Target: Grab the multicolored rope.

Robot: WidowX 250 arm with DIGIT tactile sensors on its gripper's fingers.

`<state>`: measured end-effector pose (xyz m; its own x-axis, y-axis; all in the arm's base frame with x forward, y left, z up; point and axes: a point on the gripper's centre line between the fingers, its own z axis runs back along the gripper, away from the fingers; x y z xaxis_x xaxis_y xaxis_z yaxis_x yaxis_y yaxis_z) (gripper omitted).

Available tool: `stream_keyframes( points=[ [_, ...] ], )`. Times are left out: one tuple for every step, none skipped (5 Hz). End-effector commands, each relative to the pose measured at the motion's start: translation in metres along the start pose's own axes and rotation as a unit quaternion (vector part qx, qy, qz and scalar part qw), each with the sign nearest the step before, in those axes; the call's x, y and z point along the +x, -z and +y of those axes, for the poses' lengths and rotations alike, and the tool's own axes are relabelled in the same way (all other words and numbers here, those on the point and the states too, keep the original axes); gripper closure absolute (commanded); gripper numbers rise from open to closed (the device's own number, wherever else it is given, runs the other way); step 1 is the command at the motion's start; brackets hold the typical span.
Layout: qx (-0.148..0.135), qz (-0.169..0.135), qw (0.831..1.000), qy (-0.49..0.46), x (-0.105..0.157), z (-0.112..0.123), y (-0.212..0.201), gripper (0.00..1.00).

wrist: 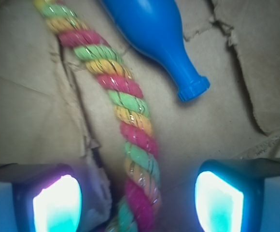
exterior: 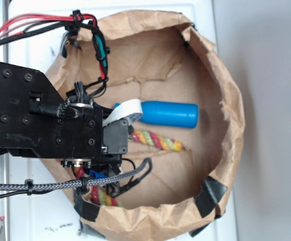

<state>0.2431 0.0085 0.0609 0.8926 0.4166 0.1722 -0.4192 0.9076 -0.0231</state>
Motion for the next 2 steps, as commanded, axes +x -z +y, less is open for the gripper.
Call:
stream_keyframes(
  points=[
    [-0.003,0.022,1.000,0.019,-0.0074,-0.0140,0.0253,0.00],
    [-0.012,0.030,0.999,0.014,-0.0139,-0.0223,0.0275,1.00]
  ],
)
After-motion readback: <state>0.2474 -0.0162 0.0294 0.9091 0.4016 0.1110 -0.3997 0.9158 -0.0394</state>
